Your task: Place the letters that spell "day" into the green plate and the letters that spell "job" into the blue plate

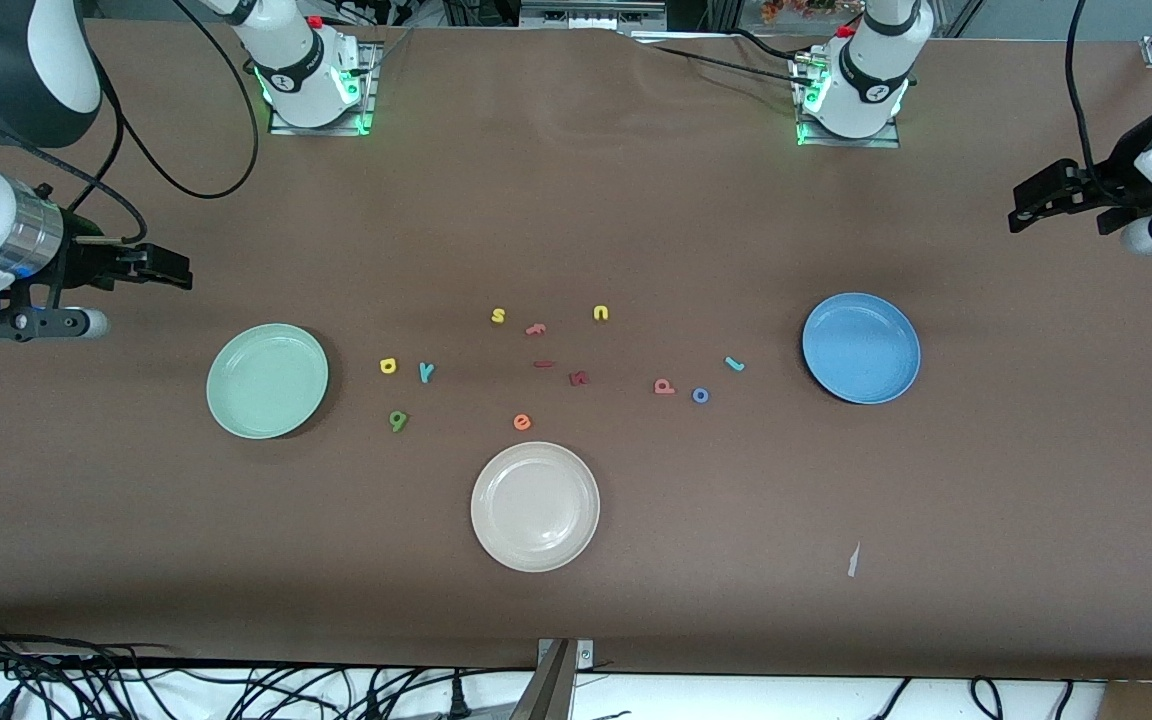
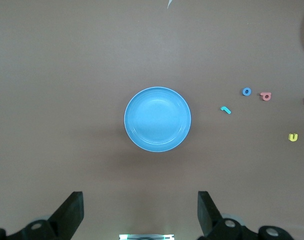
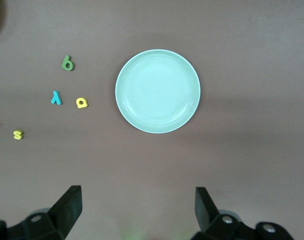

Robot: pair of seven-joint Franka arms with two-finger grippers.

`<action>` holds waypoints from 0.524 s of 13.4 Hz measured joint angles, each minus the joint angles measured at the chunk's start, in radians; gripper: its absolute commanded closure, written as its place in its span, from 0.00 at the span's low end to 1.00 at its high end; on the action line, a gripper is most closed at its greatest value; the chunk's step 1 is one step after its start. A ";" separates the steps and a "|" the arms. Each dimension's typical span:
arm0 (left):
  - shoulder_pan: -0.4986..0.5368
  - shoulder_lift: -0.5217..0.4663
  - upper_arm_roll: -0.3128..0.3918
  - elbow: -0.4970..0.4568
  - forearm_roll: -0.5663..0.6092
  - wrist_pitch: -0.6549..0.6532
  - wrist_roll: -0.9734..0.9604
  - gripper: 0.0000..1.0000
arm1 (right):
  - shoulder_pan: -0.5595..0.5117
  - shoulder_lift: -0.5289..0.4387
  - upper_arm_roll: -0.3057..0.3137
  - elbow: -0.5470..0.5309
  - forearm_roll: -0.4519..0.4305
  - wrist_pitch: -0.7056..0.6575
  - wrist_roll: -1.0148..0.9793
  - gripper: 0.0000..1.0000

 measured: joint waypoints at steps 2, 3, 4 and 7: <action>0.000 0.000 0.000 0.000 0.000 0.000 0.000 0.00 | 0.000 0.000 0.000 0.000 0.000 0.002 0.000 0.00; 0.000 0.000 0.000 0.000 0.000 0.000 0.000 0.00 | 0.000 0.000 0.000 0.000 0.000 0.008 0.000 0.00; 0.000 0.000 0.000 0.000 0.000 0.000 0.000 0.00 | 0.000 0.000 0.000 0.000 0.000 0.014 0.000 0.00; 0.000 0.000 0.000 0.000 0.000 0.000 0.000 0.00 | 0.000 0.000 0.000 0.000 0.000 0.022 0.000 0.00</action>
